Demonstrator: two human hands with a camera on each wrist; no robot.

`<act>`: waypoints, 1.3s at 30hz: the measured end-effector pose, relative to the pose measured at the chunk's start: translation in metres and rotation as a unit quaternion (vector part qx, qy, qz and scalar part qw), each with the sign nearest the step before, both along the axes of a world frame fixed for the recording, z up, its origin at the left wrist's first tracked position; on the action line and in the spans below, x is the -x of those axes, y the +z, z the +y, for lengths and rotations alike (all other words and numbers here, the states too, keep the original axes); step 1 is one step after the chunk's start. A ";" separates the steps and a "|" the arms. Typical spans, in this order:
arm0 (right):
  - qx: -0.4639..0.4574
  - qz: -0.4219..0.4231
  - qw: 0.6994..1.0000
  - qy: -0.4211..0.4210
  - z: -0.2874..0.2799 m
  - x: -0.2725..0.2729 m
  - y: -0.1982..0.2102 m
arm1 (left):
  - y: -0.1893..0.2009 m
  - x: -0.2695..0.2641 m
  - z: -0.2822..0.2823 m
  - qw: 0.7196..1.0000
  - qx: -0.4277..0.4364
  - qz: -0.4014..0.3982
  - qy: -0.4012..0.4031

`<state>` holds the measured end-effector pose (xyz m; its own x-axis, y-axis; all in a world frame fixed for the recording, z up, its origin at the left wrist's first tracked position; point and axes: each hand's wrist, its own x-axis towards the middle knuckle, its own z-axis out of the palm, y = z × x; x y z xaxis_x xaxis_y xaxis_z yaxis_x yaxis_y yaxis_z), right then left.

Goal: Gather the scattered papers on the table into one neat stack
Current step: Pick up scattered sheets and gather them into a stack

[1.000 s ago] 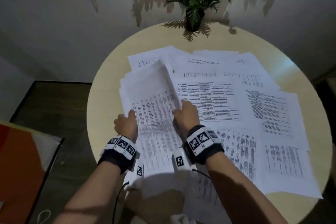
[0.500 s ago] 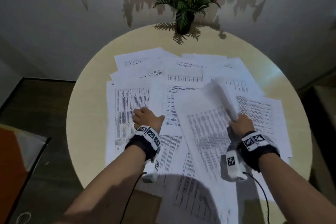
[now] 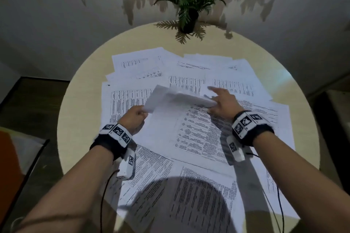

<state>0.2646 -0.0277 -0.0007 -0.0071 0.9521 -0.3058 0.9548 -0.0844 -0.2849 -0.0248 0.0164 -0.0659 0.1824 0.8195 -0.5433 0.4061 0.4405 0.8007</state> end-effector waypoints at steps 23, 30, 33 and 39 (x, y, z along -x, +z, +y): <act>-0.008 0.218 0.873 -0.437 -0.147 0.052 -0.050 | 0.023 -0.054 -0.106 0.995 0.066 0.058 -0.040; -0.044 0.270 0.840 -0.469 -0.148 0.064 -0.043 | 0.052 -0.032 -0.102 0.983 -0.047 0.149 -0.097; -0.012 0.267 0.838 -0.477 -0.148 0.051 -0.045 | 0.073 -0.008 -0.090 0.987 -0.088 0.109 -0.080; -0.042 0.268 0.802 -0.533 -0.137 0.045 -0.032 | 0.110 0.016 -0.074 0.990 -0.131 -0.045 -0.013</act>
<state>0.2192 -0.1647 -0.0324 0.7142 0.5224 -0.4659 0.0919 -0.7298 -0.6774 -0.0404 -0.0581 0.0436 0.2431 0.9247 -0.2930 0.3356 0.2032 0.9198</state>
